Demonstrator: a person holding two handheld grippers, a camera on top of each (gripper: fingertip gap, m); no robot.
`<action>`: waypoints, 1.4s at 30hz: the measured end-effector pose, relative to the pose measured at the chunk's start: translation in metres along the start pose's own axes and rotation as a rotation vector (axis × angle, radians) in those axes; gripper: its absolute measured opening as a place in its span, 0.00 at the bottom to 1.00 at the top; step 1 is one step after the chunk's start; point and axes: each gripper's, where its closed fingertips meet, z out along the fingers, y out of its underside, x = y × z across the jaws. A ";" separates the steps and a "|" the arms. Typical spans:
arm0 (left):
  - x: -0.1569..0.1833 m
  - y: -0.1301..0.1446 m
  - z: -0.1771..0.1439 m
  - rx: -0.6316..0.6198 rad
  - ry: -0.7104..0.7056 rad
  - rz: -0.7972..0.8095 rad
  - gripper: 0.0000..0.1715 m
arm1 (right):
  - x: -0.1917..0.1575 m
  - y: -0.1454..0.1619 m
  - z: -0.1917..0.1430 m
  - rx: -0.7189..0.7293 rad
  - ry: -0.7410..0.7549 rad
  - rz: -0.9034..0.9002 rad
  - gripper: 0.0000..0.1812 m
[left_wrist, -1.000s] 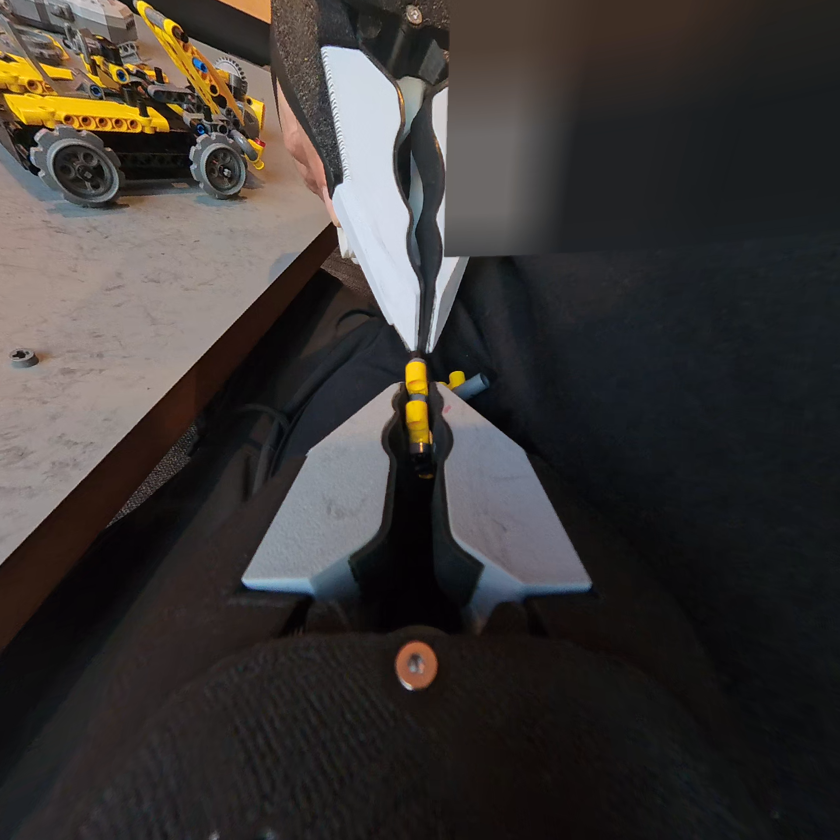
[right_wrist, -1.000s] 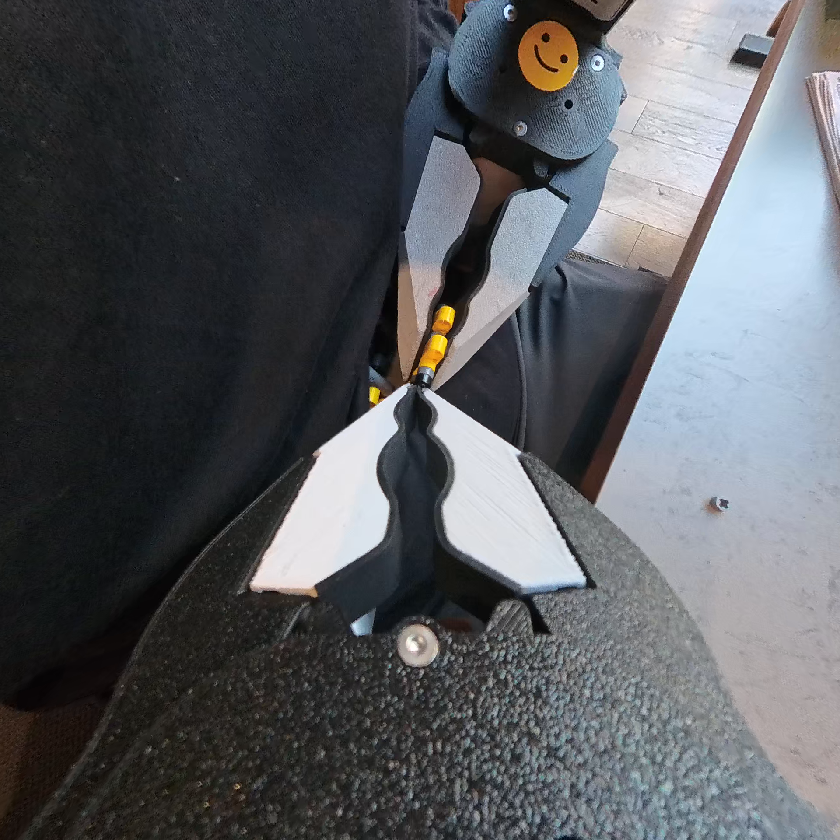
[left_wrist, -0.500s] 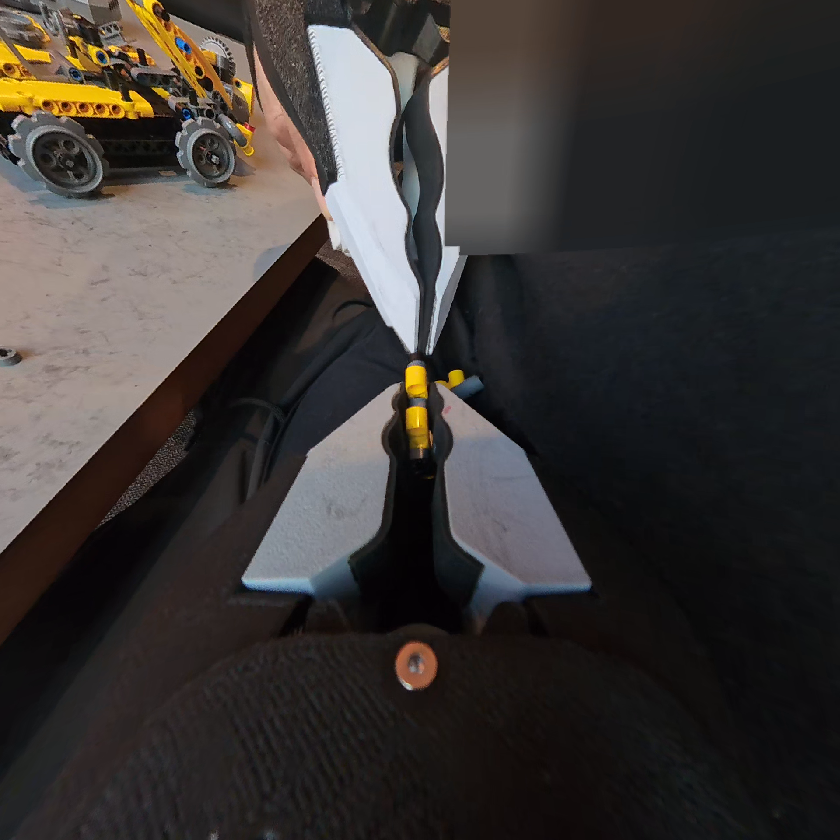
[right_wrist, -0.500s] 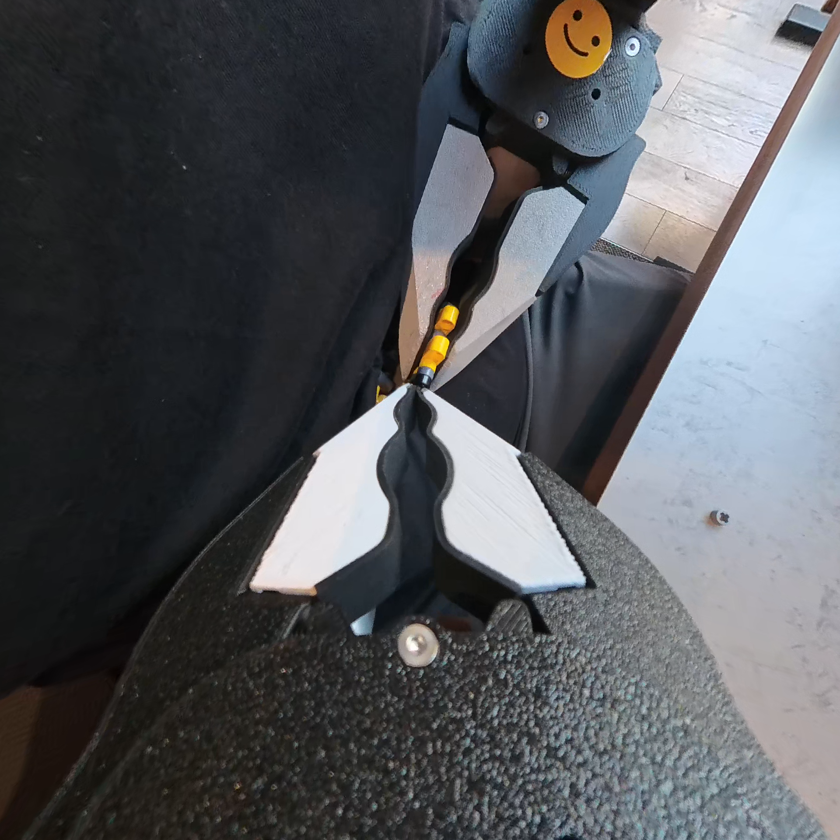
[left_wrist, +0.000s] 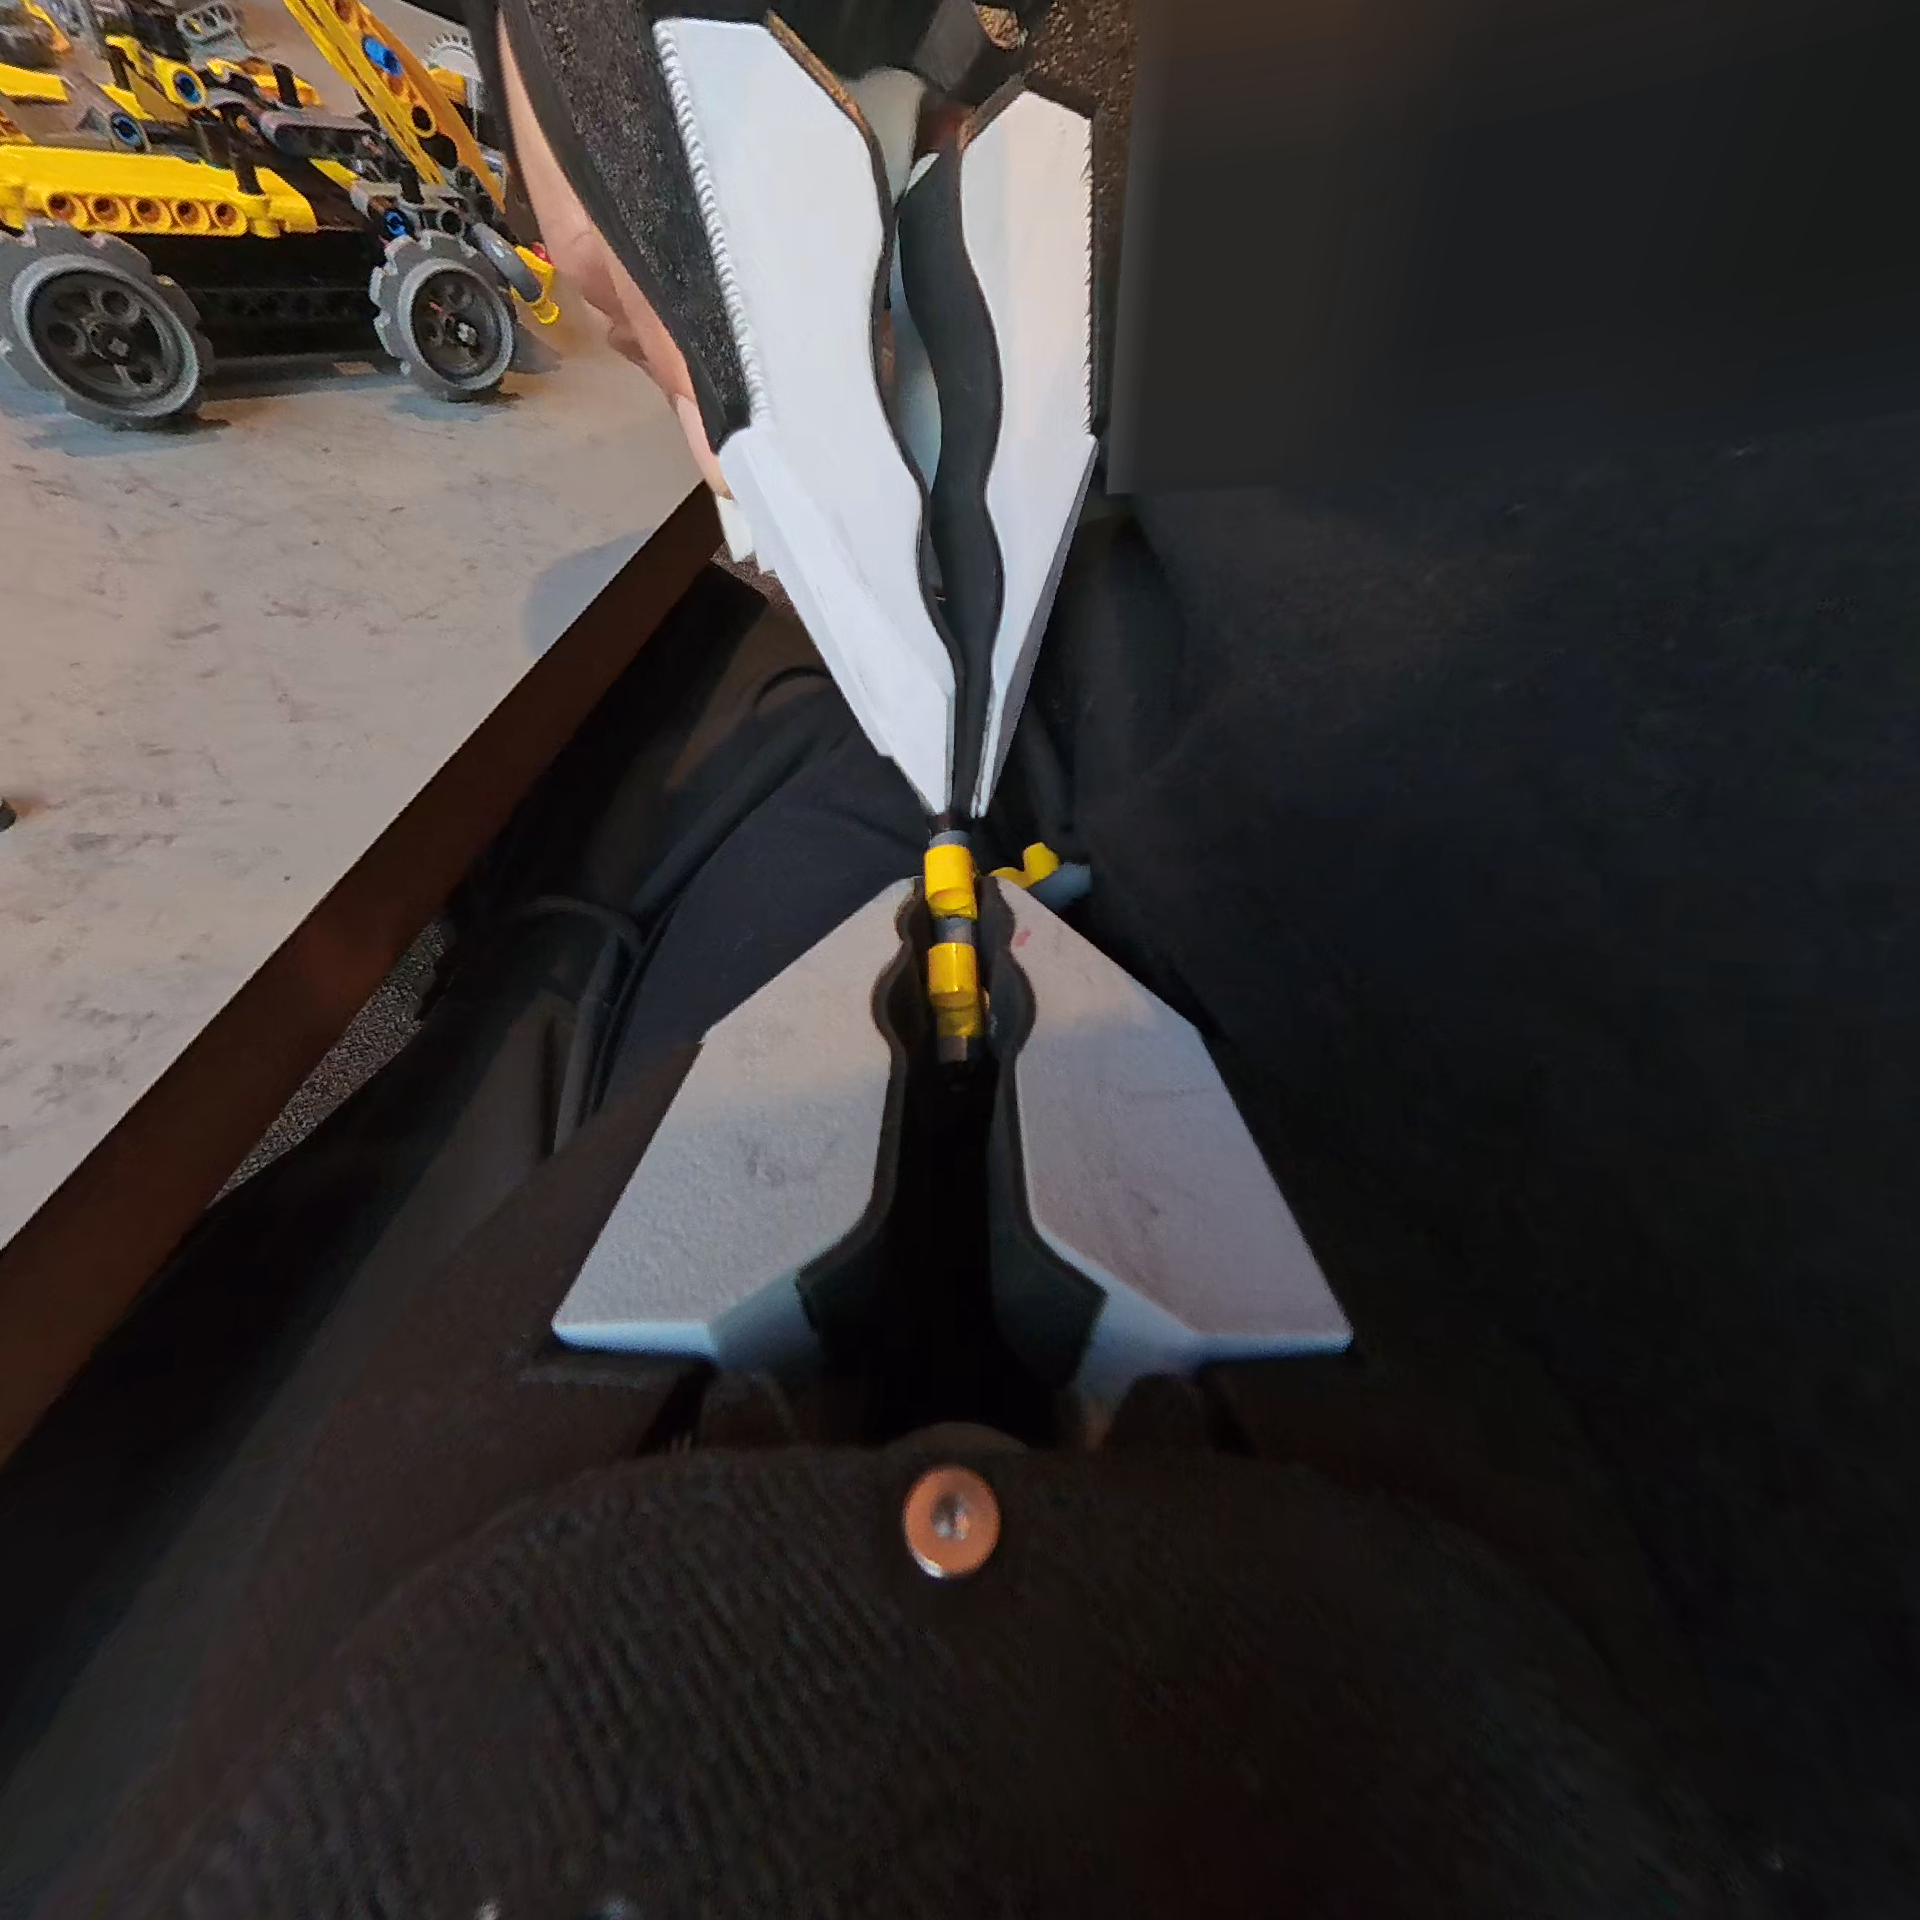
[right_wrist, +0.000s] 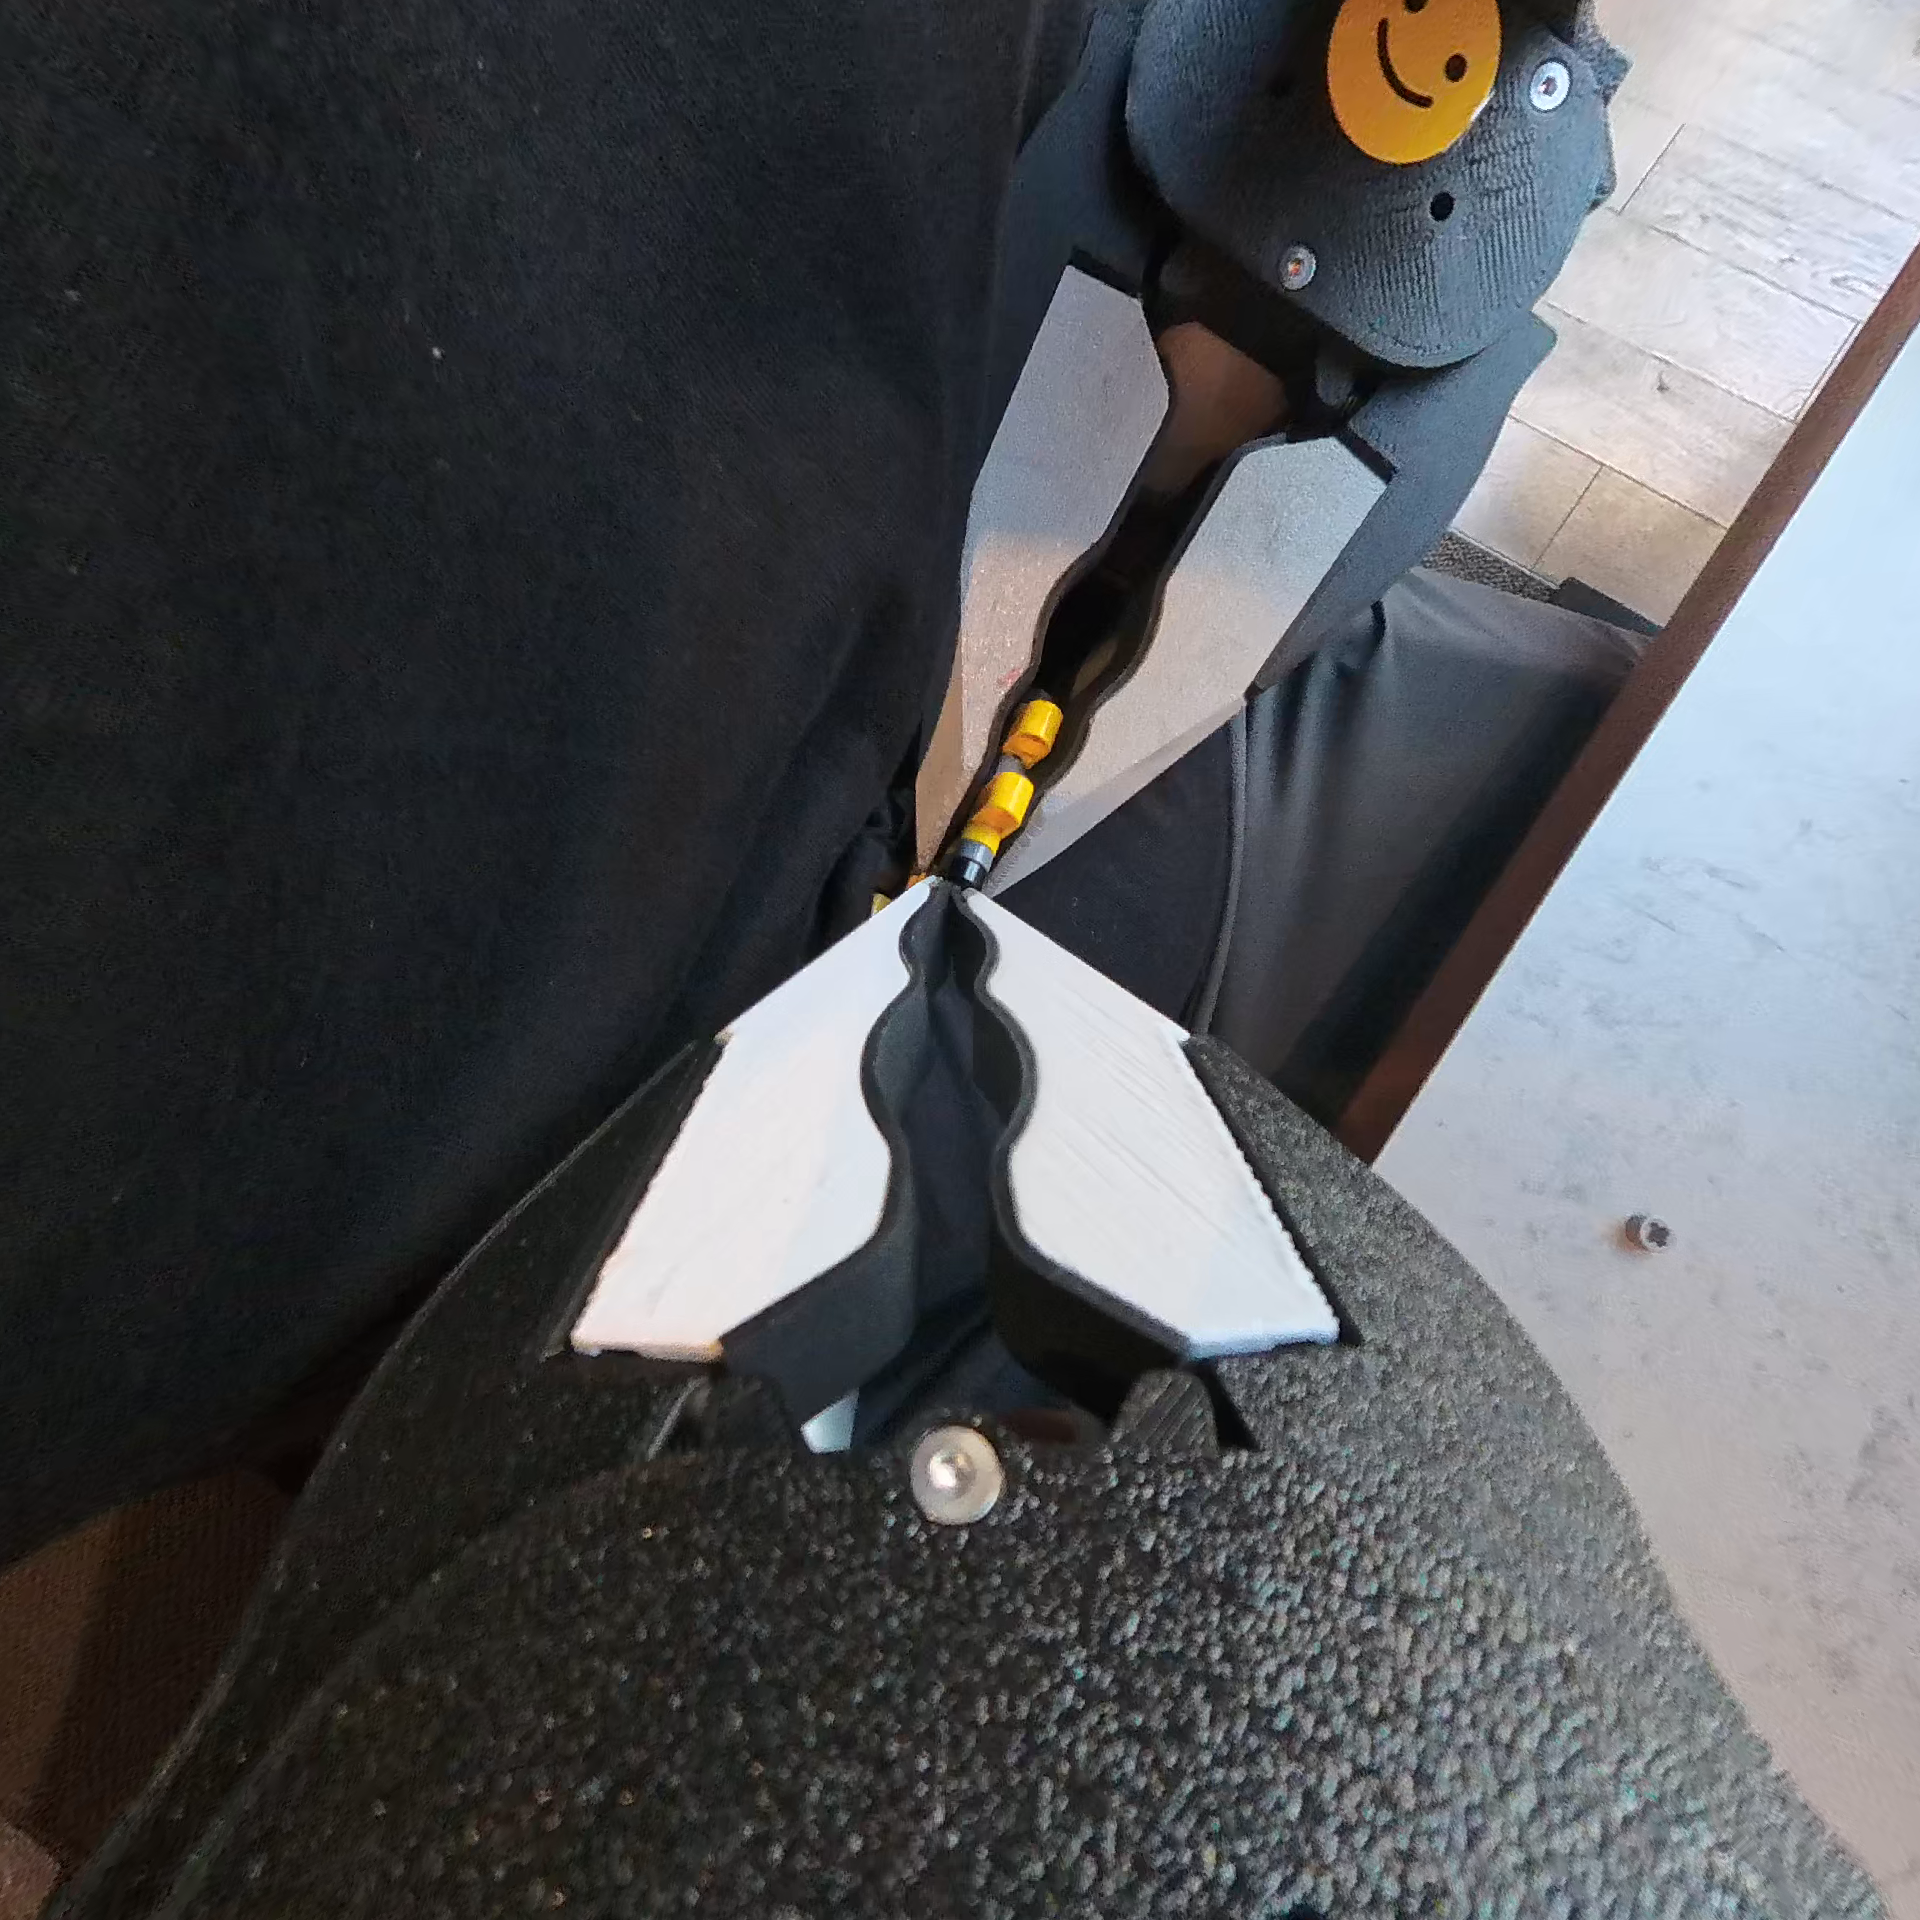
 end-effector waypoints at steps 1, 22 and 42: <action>0.000 0.000 0.000 0.002 0.000 -0.002 0.03 | 0.000 0.000 0.000 -0.002 -0.004 -0.001 0.00; 0.000 0.005 0.003 -0.026 0.007 -0.006 0.03 | -0.001 0.002 0.006 -0.020 -0.077 -0.036 0.00; -0.014 -0.027 -0.013 0.137 -0.141 0.114 0.04 | 0.029 -0.015 -0.045 0.293 0.165 0.218 0.08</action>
